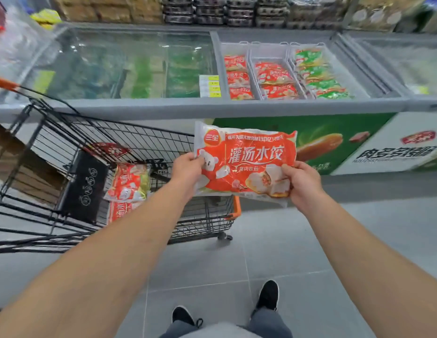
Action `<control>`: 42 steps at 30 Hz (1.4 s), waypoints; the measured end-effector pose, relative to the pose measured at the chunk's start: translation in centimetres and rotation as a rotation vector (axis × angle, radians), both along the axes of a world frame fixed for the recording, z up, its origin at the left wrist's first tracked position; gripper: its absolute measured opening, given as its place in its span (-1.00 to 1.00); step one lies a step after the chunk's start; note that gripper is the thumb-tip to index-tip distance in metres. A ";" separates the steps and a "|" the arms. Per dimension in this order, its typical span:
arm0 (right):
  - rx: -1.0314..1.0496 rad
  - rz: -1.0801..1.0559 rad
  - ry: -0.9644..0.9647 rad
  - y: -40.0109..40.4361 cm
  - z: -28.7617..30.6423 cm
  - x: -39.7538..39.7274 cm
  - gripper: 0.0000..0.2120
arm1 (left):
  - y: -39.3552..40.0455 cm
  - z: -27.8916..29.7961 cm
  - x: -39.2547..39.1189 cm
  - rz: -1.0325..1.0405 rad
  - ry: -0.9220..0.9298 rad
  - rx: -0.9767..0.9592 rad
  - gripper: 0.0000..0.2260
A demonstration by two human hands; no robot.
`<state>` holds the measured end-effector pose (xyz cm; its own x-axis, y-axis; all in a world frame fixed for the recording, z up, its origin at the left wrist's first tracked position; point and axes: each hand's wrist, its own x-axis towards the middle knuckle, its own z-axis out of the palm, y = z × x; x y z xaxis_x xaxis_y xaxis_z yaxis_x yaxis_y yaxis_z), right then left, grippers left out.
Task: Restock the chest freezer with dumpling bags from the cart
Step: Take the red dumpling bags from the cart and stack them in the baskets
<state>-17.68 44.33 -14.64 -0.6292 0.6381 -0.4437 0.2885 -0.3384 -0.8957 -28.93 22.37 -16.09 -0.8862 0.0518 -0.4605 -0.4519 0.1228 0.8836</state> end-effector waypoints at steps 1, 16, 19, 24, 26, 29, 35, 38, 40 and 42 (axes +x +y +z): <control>-0.004 -0.014 0.004 1.6 -0.1 0.5 -0.88 | 1.8 -0.1 0.2 -0.011 -0.001 -0.007 -0.84; 0.093 0.098 -0.084 25.9 -2.1 -2.6 -0.93 | 23.8 -1.2 -0.8 -0.012 -0.035 -0.065 -0.84; 0.103 0.163 -0.083 28.0 -2.5 -5.7 -0.93 | 25.6 -0.9 -3.2 0.036 -0.035 -0.075 -0.83; 0.124 0.202 -0.089 30.7 -2.9 -12.1 -0.90 | 28.1 -1.5 -8.7 0.067 -0.035 -0.104 -0.84; 0.146 0.213 -0.106 31.9 -2.9 -15.3 -0.90 | 29.4 -2.0 -11.9 0.077 -0.028 -0.088 -0.81; 0.166 0.231 -0.133 33.7 -2.3 -20.8 -0.93 | 31.3 -2.6 -17.3 0.102 -0.037 -0.050 -0.78; 0.174 0.241 -0.132 36.2 -1.4 -31.7 -0.86 | 34.2 -1.5 -27.9 0.115 -0.055 -0.016 -0.83; 0.181 0.254 -0.142 36.9 -1.5 -36.0 -0.86 | 35.5 -1.4 -32.2 0.099 -0.043 -0.042 -0.83; 0.176 0.263 -0.156 37.6 -1.8 -38.7 -0.86 | 36.2 -1.7 -34.8 0.101 -0.036 -0.070 -0.81; 0.159 0.266 -0.170 38.3 -2.2 -41.0 -0.87 | 36.8 -2.2 -37.1 0.107 -0.053 -0.083 -0.77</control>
